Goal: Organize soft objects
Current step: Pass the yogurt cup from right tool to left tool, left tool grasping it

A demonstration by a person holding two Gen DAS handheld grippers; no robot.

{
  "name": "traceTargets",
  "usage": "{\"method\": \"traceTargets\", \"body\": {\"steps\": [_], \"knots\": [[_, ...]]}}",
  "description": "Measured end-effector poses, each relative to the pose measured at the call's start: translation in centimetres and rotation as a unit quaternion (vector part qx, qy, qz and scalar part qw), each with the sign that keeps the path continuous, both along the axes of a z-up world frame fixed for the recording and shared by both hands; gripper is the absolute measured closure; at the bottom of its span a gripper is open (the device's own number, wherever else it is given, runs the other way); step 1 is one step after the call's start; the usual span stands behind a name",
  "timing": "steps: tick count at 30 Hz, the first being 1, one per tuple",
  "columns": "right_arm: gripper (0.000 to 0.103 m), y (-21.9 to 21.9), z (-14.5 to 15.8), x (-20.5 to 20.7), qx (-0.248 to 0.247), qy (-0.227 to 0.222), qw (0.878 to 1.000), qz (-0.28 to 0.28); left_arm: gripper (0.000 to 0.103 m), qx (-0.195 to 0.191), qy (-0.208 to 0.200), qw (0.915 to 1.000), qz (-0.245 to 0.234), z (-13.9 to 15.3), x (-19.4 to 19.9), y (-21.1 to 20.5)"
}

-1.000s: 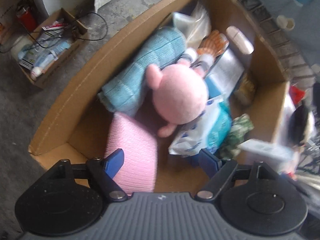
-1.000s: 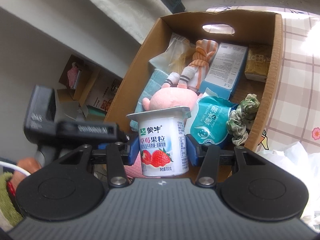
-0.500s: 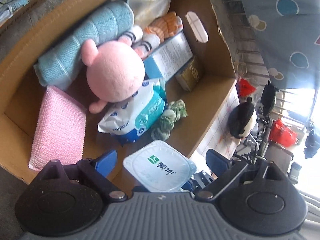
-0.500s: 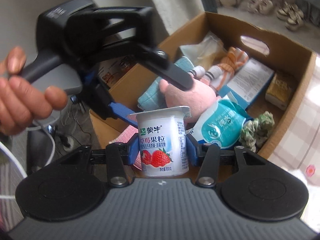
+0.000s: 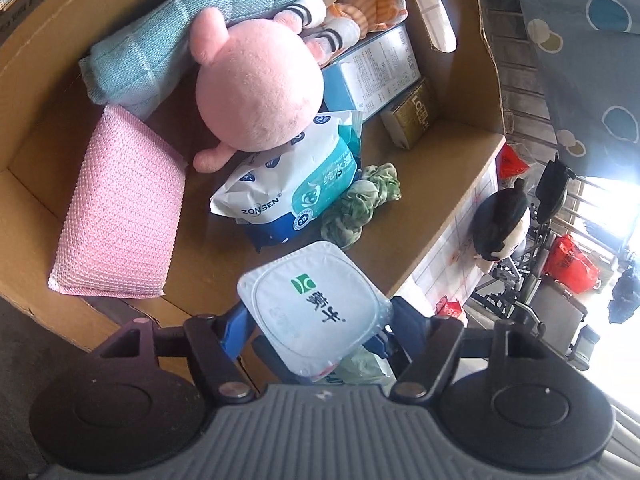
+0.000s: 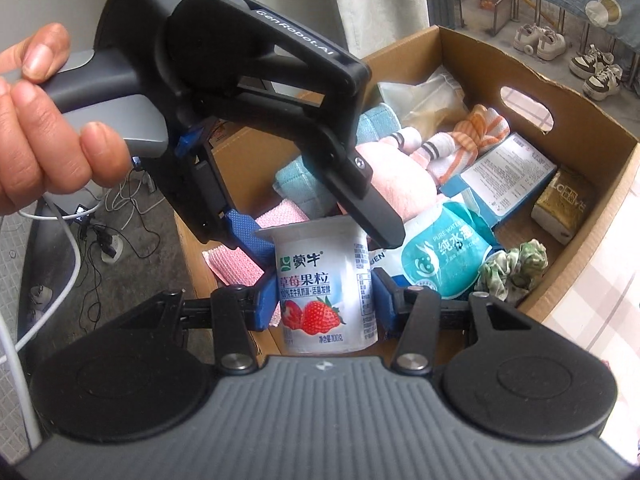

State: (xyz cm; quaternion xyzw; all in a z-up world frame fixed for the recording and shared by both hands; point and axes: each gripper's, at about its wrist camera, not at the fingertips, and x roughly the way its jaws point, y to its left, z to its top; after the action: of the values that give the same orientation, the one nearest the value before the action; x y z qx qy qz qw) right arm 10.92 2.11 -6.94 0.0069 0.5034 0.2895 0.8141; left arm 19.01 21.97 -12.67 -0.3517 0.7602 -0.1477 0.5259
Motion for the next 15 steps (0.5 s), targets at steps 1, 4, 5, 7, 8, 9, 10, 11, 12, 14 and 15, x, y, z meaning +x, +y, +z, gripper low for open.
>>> {"method": "traceTargets", "body": {"steps": [1, 4, 5, 7, 8, 9, 10, 11, 12, 14, 15], "knots": [[0.053, -0.1, -0.2, 0.0, 0.004, 0.007, 1.0, -0.001, 0.035, 0.0, -0.001, 1.0, 0.0, 0.0, -0.1, 0.0], [0.052, -0.3, -0.2, -0.1, 0.01, 0.018, 1.0, -0.007, 0.035, 0.016, -0.012, 0.9998, -0.008, -0.2, -0.2, -0.3], [0.051, -0.4, -0.2, -0.2, 0.008, 0.021, 1.0, -0.007, 0.035, 0.024, -0.017, 0.9995, -0.012, -0.3, -0.3, -0.4], [0.042, -0.7, -0.2, -0.3, 0.002, 0.031, 0.999, -0.007, 0.035, 0.036, -0.025, 0.9988, -0.021, -0.5, -0.4, -0.5], [0.041, -0.9, -0.2, -0.3, -0.003, 0.034, 0.999, -0.01, 0.035, 0.041, -0.028, 0.9985, -0.025, -0.7, -0.4, -0.5], [0.039, -1.3, -0.1, -0.4, -0.011, 0.037, 0.999, -0.015, 0.035, 0.047, -0.032, 0.998, -0.029, -0.9, -0.6, -0.6], [0.039, -1.8, 0.0, -0.6, -0.018, 0.038, 0.999, -0.022, 0.035, 0.053, -0.039, 0.9973, -0.035, -0.9, -0.7, -0.7], [0.038, -2.3, 0.2, -0.7, -0.025, 0.039, 0.998, -0.031, 0.035, 0.059, -0.047, 0.9962, -0.044, -1.0, -0.9, -0.9], [0.037, -3.0, 0.4, -0.8, -0.032, 0.038, 0.998, -0.041, 0.035, 0.068, -0.055, 0.9946, -0.055, -1.0, -1.0, -1.1], [0.035, -4.3, 0.8, -0.9, -0.038, 0.035, 0.997, -0.062, 0.035, 0.081, -0.072, 0.991, -0.078, -1.1, -1.4, -1.8], [0.033, -5.1, 0.9, -0.9, -0.042, 0.034, 0.996, -0.076, 0.035, 0.086, -0.08, 0.9893, -0.087, -1.1, -1.5, -2.2]]}}
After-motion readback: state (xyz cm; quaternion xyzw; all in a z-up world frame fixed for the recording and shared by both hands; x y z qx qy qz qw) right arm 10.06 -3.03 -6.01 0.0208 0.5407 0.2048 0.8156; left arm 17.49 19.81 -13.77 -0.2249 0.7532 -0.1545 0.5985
